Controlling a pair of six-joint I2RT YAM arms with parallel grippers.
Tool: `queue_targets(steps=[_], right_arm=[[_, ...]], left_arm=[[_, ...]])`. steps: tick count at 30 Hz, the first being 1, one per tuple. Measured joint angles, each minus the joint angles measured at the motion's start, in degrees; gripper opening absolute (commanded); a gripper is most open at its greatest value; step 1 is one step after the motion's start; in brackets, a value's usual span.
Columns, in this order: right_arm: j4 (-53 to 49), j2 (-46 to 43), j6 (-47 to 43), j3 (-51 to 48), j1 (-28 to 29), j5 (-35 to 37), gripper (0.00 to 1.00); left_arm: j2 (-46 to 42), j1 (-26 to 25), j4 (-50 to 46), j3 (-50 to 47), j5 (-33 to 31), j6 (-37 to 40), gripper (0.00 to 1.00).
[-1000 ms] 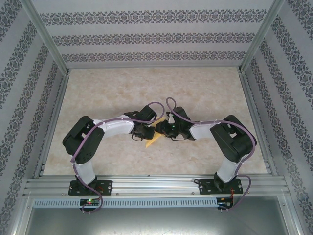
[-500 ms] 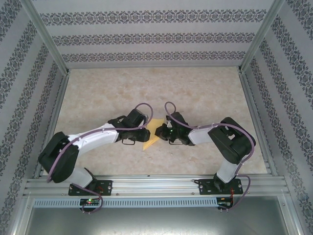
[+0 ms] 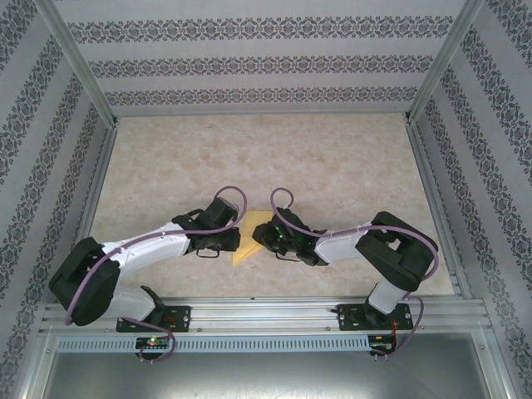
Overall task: Fold a paper plane with a square sheet of paper (pick it up from the middle)
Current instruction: Fourth fold the wing at the center of the table.
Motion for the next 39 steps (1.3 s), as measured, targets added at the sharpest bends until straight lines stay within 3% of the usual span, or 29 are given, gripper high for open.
queue_targets(steps=[12, 20, 34, 36, 39], right_arm=[[-2.75, -2.25, -6.08, 0.13, -0.5, -4.98, 0.38], [-8.09, -2.86, -11.23, 0.79, -1.92, -8.28, 0.38], [-12.9, -0.96, -17.81, 4.2, -5.35, -11.72, 0.33], [-12.9, -0.48, -18.21, 4.39, -6.08, -12.07, 0.23], [-12.94, -0.2, -18.45, 4.42, -6.75, -12.5, 0.2]], left_arm=[[8.28, 0.0, 3.89, 0.35, 2.27, -0.17, 0.13], [10.49, 0.0, 7.06, 1.4, 4.66, 0.09, 0.13], [11.72, 0.0, 9.2, 1.9, 6.49, 2.58, 0.14], [11.76, 0.0, 9.33, 1.9, 6.69, 2.86, 0.15], [11.76, 0.0, 9.49, 1.9, 6.75, 3.15, 0.19]])
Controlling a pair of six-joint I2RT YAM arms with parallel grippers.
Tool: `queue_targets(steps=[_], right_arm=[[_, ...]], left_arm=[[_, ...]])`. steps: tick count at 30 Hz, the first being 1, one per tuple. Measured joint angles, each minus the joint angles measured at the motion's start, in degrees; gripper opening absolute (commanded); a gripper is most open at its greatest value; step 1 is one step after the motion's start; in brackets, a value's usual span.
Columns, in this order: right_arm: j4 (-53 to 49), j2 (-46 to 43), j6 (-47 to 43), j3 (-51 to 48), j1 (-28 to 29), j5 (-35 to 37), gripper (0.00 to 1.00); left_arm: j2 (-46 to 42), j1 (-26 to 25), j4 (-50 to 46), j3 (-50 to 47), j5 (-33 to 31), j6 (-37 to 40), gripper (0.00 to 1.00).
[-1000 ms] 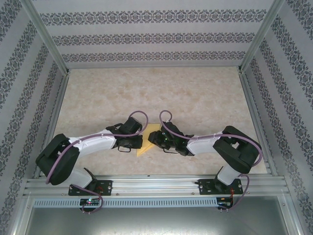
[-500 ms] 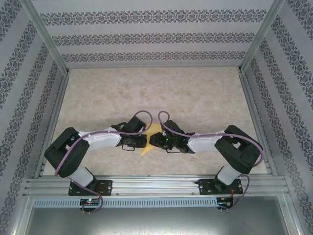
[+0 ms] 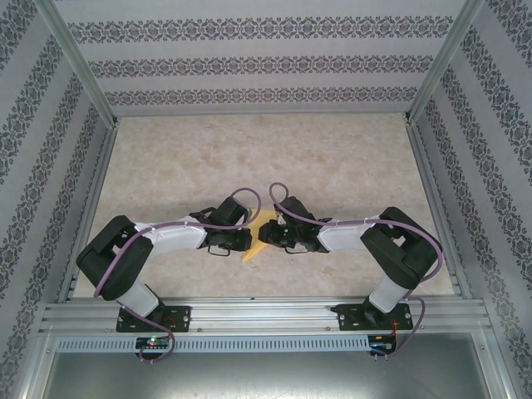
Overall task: Fold a paper plane with a square sheet of paper (pick it up from the middle)
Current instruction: Fourth fold the wing at the center of the table.
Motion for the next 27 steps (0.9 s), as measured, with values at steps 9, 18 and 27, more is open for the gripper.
queue_targets(steps=[9, 18, 27], right_arm=[[2.43, 0.04, 3.08, -0.66, 0.9, 0.76, 0.14], [3.13, 0.02, 6.97, -1.44, 3.17, 4.94, 0.19], [3.5, -1.36, 8.17, -2.56, 3.17, 6.34, 0.08]], left_arm=[[-7.02, 0.0, -0.74, -0.57, -0.42, -0.33, 0.35], [-14.51, -2.01, -1.68, -3.58, -2.6, -1.95, 0.37], [-11.67, -7.41, -3.63, -4.59, -5.86, -2.84, 0.42]])
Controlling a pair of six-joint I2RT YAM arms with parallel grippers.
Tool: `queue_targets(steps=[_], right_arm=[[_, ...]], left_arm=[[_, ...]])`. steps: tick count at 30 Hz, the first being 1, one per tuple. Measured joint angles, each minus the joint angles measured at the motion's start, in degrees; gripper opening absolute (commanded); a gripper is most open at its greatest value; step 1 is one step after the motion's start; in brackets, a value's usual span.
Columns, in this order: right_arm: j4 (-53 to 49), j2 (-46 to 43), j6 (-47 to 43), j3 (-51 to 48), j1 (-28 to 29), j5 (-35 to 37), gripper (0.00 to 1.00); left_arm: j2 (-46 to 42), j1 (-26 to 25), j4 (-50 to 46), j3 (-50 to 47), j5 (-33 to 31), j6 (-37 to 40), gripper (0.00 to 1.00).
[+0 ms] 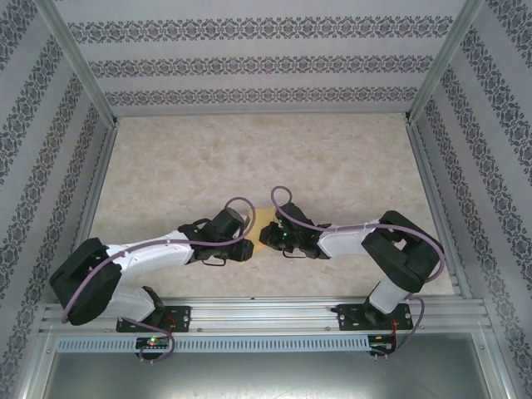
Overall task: Fold a paper plane with a square sheet of paper (pick it up from the middle)
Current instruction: Fourth fold the wing at the center of the table.
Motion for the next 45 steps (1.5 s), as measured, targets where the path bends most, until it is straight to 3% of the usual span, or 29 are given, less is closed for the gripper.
queue_targets(steps=[7, 20, 31, 39, 45], right_arm=[[1.18, 0.02, 0.74, -0.15, 0.0, -0.04, 0.07], [3.48, -0.28, 2.86, -0.15, 0.0, -1.07, 0.11], [3.69, -1.44, 3.06, -0.15, -0.02, -1.42, 0.15], [3.13, -1.46, 3.06, -0.15, -0.07, -1.42, 0.24], [0.61, -2.75, 2.82, -0.2, -0.55, -1.4, 0.38]], left_arm=[[4.11, -5.51, -1.22, 3.19, -6.1, -0.07, 0.43], [10.21, -8.9, -3.82, 6.12, -16.22, -0.04, 0.42], [10.56, -9.6, -4.02, 6.47, -19.91, -0.04, 0.27], [11.52, -9.64, -4.02, 6.8, -20.87, -0.04, 0.19], [11.52, -9.64, -4.0, 6.8, -21.44, -0.07, 0.08]])
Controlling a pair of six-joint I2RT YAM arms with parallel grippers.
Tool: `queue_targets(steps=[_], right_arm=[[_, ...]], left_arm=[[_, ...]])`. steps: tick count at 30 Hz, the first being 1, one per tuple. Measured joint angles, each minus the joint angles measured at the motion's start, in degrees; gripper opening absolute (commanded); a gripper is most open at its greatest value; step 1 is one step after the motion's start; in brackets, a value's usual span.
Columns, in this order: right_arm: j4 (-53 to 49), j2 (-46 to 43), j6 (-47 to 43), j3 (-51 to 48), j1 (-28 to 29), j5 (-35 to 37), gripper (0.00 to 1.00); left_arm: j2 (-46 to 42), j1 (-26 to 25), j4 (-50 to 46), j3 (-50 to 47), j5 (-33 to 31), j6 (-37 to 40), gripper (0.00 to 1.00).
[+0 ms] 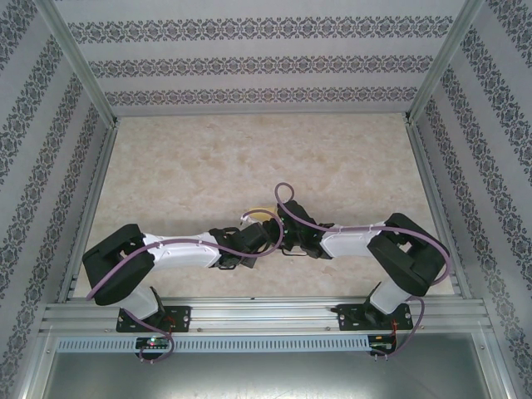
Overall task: Fold a paper plane with a square sheet of paper (pick it up from the middle)
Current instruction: Fourth fold the wing at the center of the table.
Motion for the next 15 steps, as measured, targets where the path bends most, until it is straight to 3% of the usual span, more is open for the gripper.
queue_targets(steps=[5, 9, 12, 15], right_arm=[[-5.46, -8.17, -1.79, -2.49, -2.51, 0.57, 0.5], [-10.21, -19.3, -5.11, -3.15, -4.5, 1.79, 0.62], [-13.14, -27.54, -7.91, -3.17, -5.68, 3.28, 0.63], [-14.93, -30.82, -9.9, -3.26, -6.38, 3.96, 0.56]], left_arm=[[-0.37, 0.5, 1.53, -0.39, 1.99, 0.24, 0.04], [-2.03, 2.54, 5.03, -3.26, 8.11, 1.03, 0.04], [-3.26, 4.83, 8.02, -5.4, 13.25, 1.16, 0.04], [-3.61, 6.47, 10.49, -6.56, 17.25, 1.16, 0.04]])
